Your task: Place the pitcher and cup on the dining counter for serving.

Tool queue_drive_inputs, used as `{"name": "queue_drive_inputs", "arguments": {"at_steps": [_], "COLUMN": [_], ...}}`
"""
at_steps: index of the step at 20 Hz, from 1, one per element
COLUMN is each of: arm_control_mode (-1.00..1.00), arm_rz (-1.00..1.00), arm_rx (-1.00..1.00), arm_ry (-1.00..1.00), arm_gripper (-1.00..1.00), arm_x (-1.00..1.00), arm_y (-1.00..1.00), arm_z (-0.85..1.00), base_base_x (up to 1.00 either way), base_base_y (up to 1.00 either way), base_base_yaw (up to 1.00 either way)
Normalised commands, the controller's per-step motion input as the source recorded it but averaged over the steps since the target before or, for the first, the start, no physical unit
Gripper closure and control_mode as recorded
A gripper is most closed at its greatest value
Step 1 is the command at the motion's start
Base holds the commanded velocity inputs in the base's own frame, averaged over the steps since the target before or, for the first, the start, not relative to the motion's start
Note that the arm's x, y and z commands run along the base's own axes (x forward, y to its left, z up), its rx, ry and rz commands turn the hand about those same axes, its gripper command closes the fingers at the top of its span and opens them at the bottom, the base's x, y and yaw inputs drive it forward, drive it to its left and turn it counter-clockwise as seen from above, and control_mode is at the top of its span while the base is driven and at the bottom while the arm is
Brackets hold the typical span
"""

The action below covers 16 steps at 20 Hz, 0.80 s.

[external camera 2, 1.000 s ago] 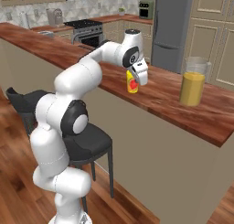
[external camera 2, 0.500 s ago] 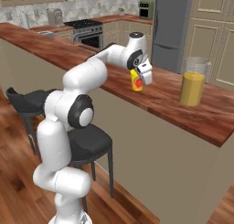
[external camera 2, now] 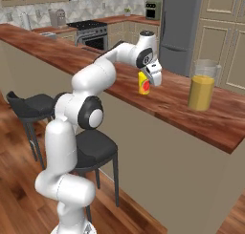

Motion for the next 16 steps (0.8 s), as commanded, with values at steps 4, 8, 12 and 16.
{"name": "queue_drive_inputs", "arguments": {"at_steps": [4, 8, 12, 16], "arm_control_mode": [-1.0, -1.0, -1.0, -1.0], "arm_rz": [0.0, -0.01, -0.01, 0.0], "arm_rx": [0.0, 0.0, 0.0, -0.06], "arm_ry": [0.0, -0.06, -0.11, -0.18], "arm_gripper": [-1.0, -1.0, -1.0, -1.0], "arm_x": [-0.01, 0.0, -0.09, -0.56], "arm_y": [0.0, 0.0, 0.08, 0.34], "arm_z": [0.0, 0.14, 0.45, 0.38], "base_base_x": [0.0, 0.0, 0.0, 0.0], "base_base_y": [0.0, 0.0, 0.0, 0.0], "base_base_yaw": [0.0, 0.0, 0.0, 0.0]}}
